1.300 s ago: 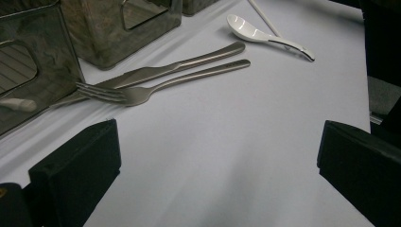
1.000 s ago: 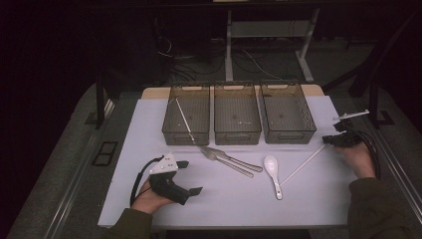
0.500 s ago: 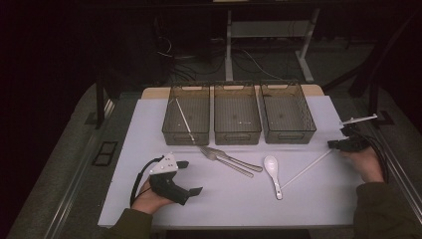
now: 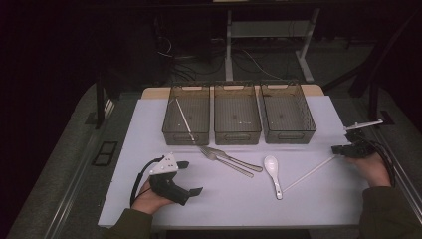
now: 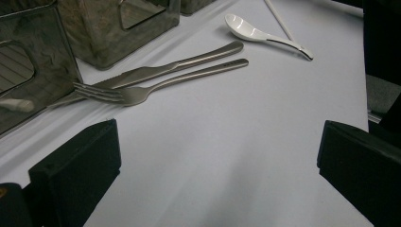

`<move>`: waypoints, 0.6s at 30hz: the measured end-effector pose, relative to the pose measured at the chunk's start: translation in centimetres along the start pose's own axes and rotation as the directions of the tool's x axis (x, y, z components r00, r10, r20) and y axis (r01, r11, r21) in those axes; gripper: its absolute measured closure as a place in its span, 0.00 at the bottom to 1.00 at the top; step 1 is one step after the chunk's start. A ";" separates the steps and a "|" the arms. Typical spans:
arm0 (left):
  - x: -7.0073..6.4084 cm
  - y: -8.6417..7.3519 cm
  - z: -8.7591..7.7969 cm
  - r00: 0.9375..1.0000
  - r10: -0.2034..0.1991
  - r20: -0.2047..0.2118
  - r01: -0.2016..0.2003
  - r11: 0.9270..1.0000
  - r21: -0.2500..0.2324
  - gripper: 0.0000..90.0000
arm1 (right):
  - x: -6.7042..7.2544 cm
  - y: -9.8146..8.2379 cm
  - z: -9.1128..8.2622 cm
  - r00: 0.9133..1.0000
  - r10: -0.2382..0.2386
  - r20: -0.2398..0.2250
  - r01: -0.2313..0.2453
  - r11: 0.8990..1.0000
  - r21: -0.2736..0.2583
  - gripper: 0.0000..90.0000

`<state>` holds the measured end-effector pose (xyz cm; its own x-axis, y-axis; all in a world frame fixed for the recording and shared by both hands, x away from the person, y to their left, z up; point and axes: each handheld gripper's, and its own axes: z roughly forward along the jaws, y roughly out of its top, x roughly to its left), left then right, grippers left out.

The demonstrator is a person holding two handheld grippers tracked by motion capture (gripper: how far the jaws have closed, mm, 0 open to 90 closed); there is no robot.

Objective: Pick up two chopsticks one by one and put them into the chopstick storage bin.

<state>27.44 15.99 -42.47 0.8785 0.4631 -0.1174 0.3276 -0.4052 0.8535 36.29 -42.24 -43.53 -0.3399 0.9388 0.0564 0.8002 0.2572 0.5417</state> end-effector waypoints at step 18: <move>0.0 0.0 0.0 1.000 -0.003 -0.002 0.002 1.000 -0.003 0.00 | 3.2 -1.4 -3.0 0.978 -0.171 -0.117 0.159 0.982 -0.105 0.87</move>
<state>27.40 15.98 -42.45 0.8768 0.4660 -0.1183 0.3289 -0.4020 0.8545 32.59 -40.33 -41.62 -0.5272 0.8475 0.0609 0.6795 0.3775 0.6291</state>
